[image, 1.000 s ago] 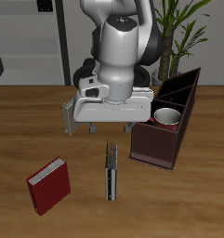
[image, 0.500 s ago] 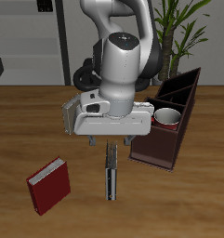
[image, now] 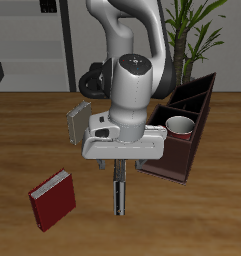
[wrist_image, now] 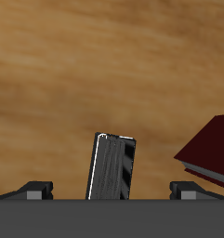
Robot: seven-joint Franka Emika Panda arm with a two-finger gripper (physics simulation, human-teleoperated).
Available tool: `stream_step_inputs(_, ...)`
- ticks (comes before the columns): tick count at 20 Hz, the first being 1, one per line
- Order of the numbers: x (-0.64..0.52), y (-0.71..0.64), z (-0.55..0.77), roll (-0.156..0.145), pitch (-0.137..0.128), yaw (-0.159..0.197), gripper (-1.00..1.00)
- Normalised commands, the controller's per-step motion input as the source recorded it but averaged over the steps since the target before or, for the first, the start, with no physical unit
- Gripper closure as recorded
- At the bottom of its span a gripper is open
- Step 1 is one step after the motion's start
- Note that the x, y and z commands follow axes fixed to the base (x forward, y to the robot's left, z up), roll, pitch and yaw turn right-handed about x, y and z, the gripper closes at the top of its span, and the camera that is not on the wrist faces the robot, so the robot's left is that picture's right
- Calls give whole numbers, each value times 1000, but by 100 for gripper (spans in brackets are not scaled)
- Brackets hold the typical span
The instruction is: Place the red mug into the left desk caddy's right compartment and place the striped book into the left desk caddy's back compartment
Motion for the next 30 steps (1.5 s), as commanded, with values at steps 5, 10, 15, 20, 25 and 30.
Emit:
stream_step_inputs(5,65,-11,-199,13,4,-9,100)
stream_step_inputs(10,-7,94,-34,26,10,-19,100)
stream_step_inputs(15,-12,-18,169,-7,-25,-25,100)
stream_step_inputs(20,-253,-121,455,-37,-74,-53,100)
stream_step_inputs(25,-402,-161,466,-45,-73,-54,100)
stream_step_inputs(30,-506,-184,388,-55,-66,-66,100)
